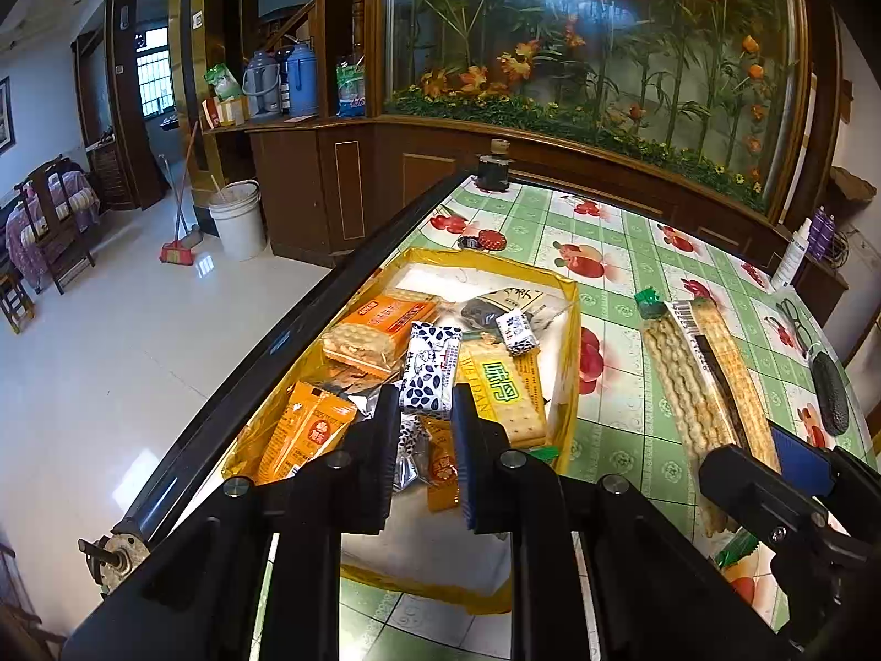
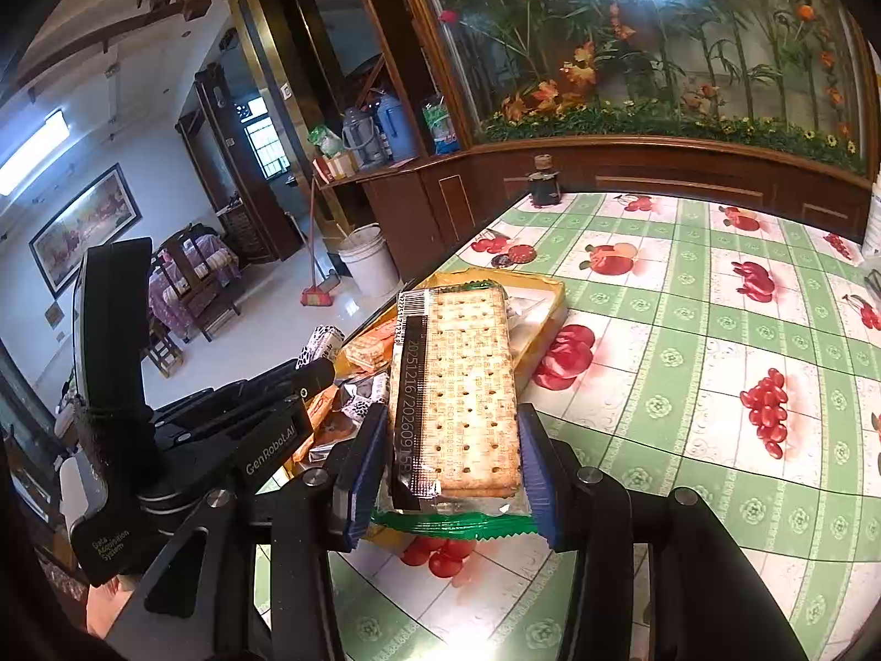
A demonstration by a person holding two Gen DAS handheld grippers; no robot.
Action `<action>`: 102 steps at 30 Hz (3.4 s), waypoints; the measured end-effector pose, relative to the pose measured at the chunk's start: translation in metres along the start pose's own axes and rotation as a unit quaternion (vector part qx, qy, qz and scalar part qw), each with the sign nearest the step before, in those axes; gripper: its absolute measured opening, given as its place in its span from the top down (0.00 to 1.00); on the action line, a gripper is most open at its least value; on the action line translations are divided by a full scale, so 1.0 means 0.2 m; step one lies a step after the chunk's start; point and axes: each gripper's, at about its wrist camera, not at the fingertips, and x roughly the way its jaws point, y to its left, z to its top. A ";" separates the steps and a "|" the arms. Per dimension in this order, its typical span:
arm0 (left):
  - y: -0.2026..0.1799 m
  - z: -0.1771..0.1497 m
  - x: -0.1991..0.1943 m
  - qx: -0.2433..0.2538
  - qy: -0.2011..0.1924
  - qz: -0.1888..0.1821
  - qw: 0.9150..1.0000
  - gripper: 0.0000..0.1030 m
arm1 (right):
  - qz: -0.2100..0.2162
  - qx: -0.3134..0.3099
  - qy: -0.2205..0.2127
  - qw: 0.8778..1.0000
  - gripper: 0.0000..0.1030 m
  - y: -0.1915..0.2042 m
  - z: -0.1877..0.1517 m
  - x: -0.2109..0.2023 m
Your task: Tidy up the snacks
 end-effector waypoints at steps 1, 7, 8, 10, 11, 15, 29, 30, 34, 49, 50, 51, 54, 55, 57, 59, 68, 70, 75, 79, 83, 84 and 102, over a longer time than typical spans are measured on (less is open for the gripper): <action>0.01 0.00 0.01 -0.001 0.001 0.002 1.000 0.84 | 0.001 -0.002 0.002 1.000 0.55 0.00 0.01 0.02; 0.07 -0.02 0.05 -0.005 0.013 0.010 1.000 0.84 | 0.008 -0.007 0.011 1.000 0.55 0.03 0.04 0.09; 0.08 -0.02 0.05 -0.005 0.015 0.012 1.000 0.84 | 0.009 -0.006 0.013 1.000 0.55 0.03 0.04 0.11; 0.09 -0.02 0.07 -0.006 0.019 0.014 1.000 0.84 | 0.011 -0.005 0.018 1.000 0.55 0.03 0.06 0.15; 0.10 -0.03 0.08 -0.006 0.022 0.016 1.000 0.84 | 0.012 -0.004 0.020 1.000 0.55 0.03 0.06 0.17; 0.12 -0.04 0.11 -0.006 0.028 0.022 0.999 0.84 | 0.013 -0.005 0.028 1.000 0.55 0.03 0.08 0.24; 0.14 -0.05 0.19 -0.002 0.046 0.031 0.998 0.84 | 0.012 -0.008 0.049 0.999 0.55 0.02 0.15 0.44; 0.14 -0.05 0.19 -0.003 0.047 0.031 0.998 0.84 | 0.012 -0.007 0.050 0.999 0.55 0.02 0.16 0.45; 0.15 -0.04 0.20 -0.004 0.048 0.034 0.998 0.84 | 0.011 -0.006 0.054 0.998 0.55 0.02 0.17 0.49; 0.17 -0.01 0.28 -0.001 0.053 0.044 0.998 0.84 | 0.008 -0.011 0.064 0.998 0.55 0.03 0.23 0.64; 0.17 -0.01 0.29 0.000 0.054 0.045 0.998 0.84 | 0.007 -0.011 0.065 0.998 0.55 0.03 0.23 0.65; 0.17 -0.01 0.30 0.000 0.055 0.046 0.997 0.84 | 0.007 -0.011 0.067 0.998 0.55 0.03 0.24 0.67; 0.17 -0.01 0.33 0.002 0.061 0.048 0.997 0.84 | 0.005 -0.010 0.073 0.997 0.55 0.02 0.24 0.72; 0.17 -0.01 0.35 0.002 0.065 0.048 0.997 0.84 | 0.004 -0.008 0.076 0.997 0.55 0.02 0.25 0.74; 0.17 0.00 0.38 0.003 0.070 0.050 0.996 0.84 | 0.003 -0.005 0.081 0.997 0.55 0.01 0.25 0.78; 0.17 0.00 0.40 0.003 0.075 0.050 0.996 0.84 | 0.000 -0.004 0.085 0.996 0.55 0.00 0.26 0.81; 0.16 0.03 0.49 0.007 0.086 0.046 0.995 0.84 | 0.002 0.002 0.095 0.995 0.55 -0.01 0.31 0.92; 0.16 0.04 0.50 0.006 0.089 0.044 0.995 0.84 | 0.003 0.005 0.099 0.995 0.55 -0.01 0.32 0.96; 0.14 0.04 0.50 0.011 0.089 0.048 0.995 0.84 | 0.003 0.006 0.102 0.995 0.52 0.00 0.33 0.98; 0.13 0.03 0.49 0.013 0.089 0.049 0.995 0.82 | 0.003 0.008 0.102 0.995 0.52 0.00 0.33 0.98; 0.12 0.03 0.47 0.014 0.094 0.030 0.995 0.55 | 0.002 0.018 0.106 0.994 0.44 -0.02 0.33 0.97; 0.12 0.03 0.46 0.014 0.093 0.029 0.995 0.55 | 0.002 0.023 0.106 0.994 0.36 -0.03 0.33 0.96; 0.11 -0.01 0.11 0.002 0.012 0.058 0.998 0.19 | 0.013 0.055 0.048 0.997 0.16 -0.07 0.27 0.51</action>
